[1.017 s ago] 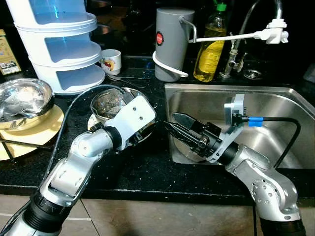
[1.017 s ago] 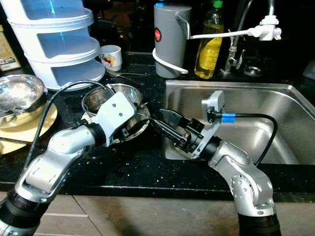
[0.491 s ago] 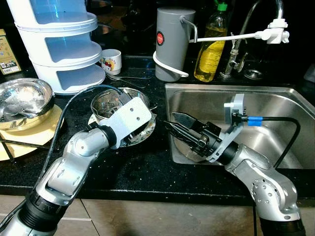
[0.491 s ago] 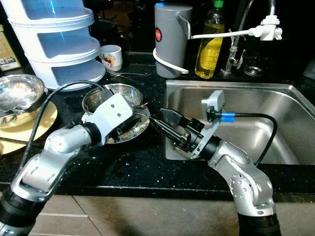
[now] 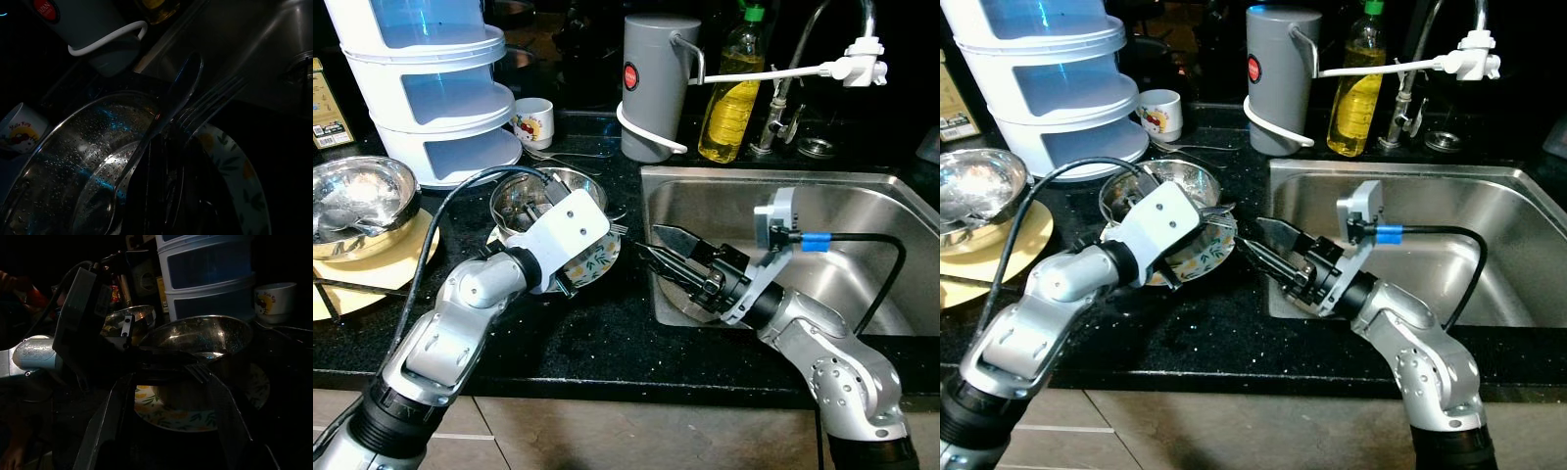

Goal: Kitchen organization

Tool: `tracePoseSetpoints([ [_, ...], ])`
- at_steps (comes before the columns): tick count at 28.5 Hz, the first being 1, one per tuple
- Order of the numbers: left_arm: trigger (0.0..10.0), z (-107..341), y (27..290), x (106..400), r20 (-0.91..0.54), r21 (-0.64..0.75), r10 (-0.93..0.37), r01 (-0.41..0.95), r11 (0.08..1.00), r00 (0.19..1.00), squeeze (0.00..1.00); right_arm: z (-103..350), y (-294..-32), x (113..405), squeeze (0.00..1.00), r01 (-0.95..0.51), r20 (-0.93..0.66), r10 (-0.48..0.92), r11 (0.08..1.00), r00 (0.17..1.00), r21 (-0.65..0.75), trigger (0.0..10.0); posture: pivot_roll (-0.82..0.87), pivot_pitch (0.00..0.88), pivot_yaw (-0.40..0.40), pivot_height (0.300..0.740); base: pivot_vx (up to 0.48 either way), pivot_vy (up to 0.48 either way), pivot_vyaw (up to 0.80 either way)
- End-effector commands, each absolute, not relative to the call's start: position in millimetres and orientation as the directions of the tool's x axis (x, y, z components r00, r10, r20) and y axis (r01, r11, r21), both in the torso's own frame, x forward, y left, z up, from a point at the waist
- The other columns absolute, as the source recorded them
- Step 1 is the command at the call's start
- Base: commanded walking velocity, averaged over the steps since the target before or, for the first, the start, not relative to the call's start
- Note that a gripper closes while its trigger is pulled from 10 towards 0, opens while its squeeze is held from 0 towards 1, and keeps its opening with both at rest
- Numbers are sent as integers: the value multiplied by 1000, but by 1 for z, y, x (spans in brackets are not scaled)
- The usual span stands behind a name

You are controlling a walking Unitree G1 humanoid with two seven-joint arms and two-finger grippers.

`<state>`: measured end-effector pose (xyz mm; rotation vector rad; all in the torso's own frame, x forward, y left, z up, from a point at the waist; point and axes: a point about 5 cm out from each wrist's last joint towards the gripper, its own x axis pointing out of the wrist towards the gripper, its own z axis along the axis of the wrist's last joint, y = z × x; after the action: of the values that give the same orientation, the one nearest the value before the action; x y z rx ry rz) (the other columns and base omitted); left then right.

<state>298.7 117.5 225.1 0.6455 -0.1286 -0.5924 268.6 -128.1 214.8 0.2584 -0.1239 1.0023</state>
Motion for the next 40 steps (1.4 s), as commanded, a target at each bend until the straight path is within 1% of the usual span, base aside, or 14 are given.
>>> tracePoseSetpoints([
  [1,627,226,121,301,-62,604,-534,457,653,843,0,216,-128,267,0,-846,221,817,509,533,158,10000,-74,0,-45,740,0,0,0],
  [2,1529,229,121,301,-38,604,-531,443,663,847,0,216,-127,267,0,-848,220,819,506,530,159,10000,-72,0,-46,740,0,0,0],
  [6,1686,233,121,301,-11,601,-528,428,675,849,0,216,-127,267,0,-848,220,819,505,530,160,10000,-72,0,-46,740,0,0,0],
  [8,1922,253,123,301,104,577,-517,371,727,850,0,216,-126,267,0,-849,220,820,503,528,162,10000,-71,0,-47,740,0,0,0],
  [10,1922,253,123,301,104,577,-517,371,727,850,0,216,-126,267,0,-849,220,820,503,528,162,10000,-71,0,-47,740,0,0,0],
  [12,1765,278,124,297,250,490,-516,353,797,819,0,216,-125,267,0,-850,223,821,500,526,164,10000,-70,0,-47,740,0,0,0],
  [18,1882,282,121,294,286,441,-538,390,809,793,0,215,-125,267,0,-851,221,822,499,525,164,10000,-69,0,-47,740,0,0,0],
  [24,2235,262,112,293,172,434,-591,478,763,788,0,215,-124,266,0,-853,212,826,497,522,161,10000,-72,0,-47,740,0,0,0],
  [30,2549,225,117,296,-59,411,-578,547,729,814,0,212,-124,266,0,-851,194,830,501,524,158,10000,-71,0,-47,740,0,0,0],
  [35,2706,219,120,297,-98,406,-568,554,727,817,0,212,-124,266,0,-851,188,830,502,525,157,10000,-73,0,-46,740,0,0,0],
  [36,3686,218,120,298,-107,414,-561,550,726,821,0,212,-124,266,0,-850,187,830,503,525,157,10000,-74,0,-46,740,0,0,0],
  [37,7882,218,122,299,-107,431,-548,536,726,829,0,212,-124,266,0,-850,186,830,503,526,158,10000,-74,0,-46,740,0,0,0],
  [39,7882,219,122,299,-109,442,-539,527,726,835,0,212,-124,266,0,-850,186,830,503,526,158,10000,-75,0,-46,740,0,0,0],
  [40,10000,219,124,300,-108,451,-530,517,728,841,0,212,-124,266,0,-849,186,830,504,527,158,10000,-75,0,-47,740,0,0,0],
])
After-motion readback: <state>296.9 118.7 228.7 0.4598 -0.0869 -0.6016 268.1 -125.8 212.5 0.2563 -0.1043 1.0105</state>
